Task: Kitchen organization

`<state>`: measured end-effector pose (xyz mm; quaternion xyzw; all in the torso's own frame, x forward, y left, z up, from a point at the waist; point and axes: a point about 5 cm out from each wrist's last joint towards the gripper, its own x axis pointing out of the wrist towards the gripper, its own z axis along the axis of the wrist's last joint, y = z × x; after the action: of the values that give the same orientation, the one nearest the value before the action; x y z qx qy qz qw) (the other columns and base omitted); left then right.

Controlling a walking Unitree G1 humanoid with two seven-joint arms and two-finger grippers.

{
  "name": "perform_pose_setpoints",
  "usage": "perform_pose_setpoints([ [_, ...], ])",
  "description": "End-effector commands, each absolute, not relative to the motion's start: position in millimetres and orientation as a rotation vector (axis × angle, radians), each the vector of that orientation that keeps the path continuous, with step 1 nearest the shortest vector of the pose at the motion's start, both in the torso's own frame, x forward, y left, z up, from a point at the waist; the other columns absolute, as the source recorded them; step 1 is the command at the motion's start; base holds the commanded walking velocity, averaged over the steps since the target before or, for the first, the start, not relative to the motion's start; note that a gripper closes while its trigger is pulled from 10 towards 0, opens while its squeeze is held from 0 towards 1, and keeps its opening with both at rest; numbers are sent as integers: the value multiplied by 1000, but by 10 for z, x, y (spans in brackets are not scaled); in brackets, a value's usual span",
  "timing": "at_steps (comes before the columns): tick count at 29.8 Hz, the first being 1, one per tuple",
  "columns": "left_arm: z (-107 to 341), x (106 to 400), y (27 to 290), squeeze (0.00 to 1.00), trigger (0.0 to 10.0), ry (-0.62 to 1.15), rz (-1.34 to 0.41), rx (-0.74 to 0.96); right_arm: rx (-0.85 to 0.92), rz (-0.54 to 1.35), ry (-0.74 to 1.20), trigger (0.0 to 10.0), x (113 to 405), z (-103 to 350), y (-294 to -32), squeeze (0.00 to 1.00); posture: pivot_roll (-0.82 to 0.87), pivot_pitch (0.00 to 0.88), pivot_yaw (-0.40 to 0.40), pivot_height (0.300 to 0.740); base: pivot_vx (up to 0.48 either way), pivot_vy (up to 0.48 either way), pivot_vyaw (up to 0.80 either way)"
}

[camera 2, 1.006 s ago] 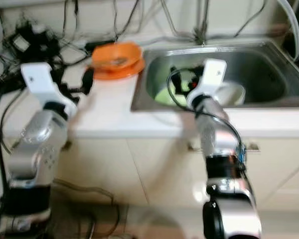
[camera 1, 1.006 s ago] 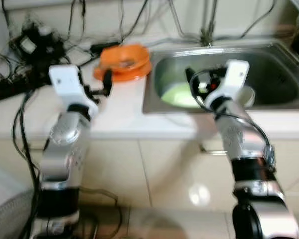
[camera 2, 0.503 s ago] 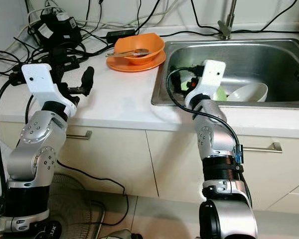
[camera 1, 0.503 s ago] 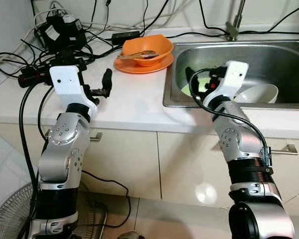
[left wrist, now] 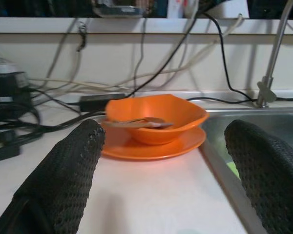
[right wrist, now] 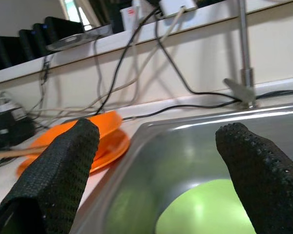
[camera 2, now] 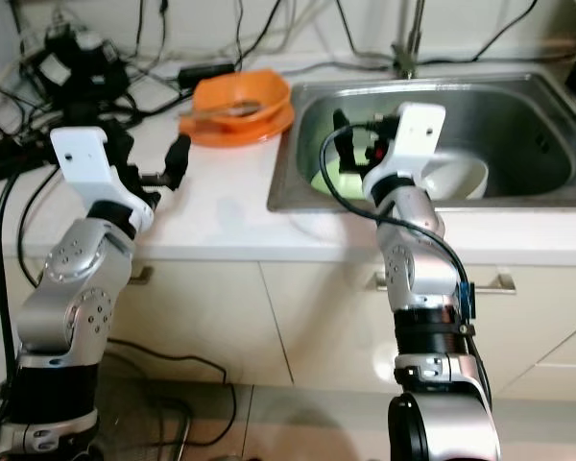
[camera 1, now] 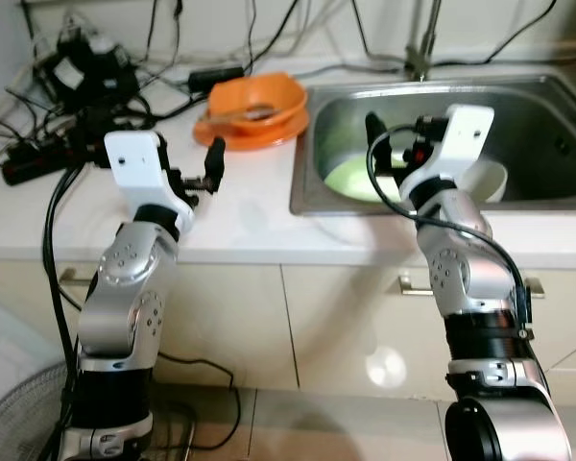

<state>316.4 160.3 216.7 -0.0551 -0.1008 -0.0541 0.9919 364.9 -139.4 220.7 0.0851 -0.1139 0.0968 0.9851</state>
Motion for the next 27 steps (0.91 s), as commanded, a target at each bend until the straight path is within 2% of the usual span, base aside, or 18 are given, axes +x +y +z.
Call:
perform_pose_setpoints([
  [1, 2182, 3143, 1624, 0, 10000, -210, -105, -106, 150, 210, -251, 10000, 3630, 2255, -1337, 0, 16, 73, 118, 740, 416, 0, 0],
  [19, 2145, 3132, 1620, 0, 10000, -192, -104, -115, 129, 214, -229, 10000, 3643, 2206, -1314, 0, 20, 68, 113, 740, 382, 0, 0],
  [27, 2163, 3121, 1613, 0, 10000, -202, -105, -123, 126, 212, -221, 10000, 3648, 2186, -1315, 0, 19, 67, 115, 740, 0, 0, 0],
])
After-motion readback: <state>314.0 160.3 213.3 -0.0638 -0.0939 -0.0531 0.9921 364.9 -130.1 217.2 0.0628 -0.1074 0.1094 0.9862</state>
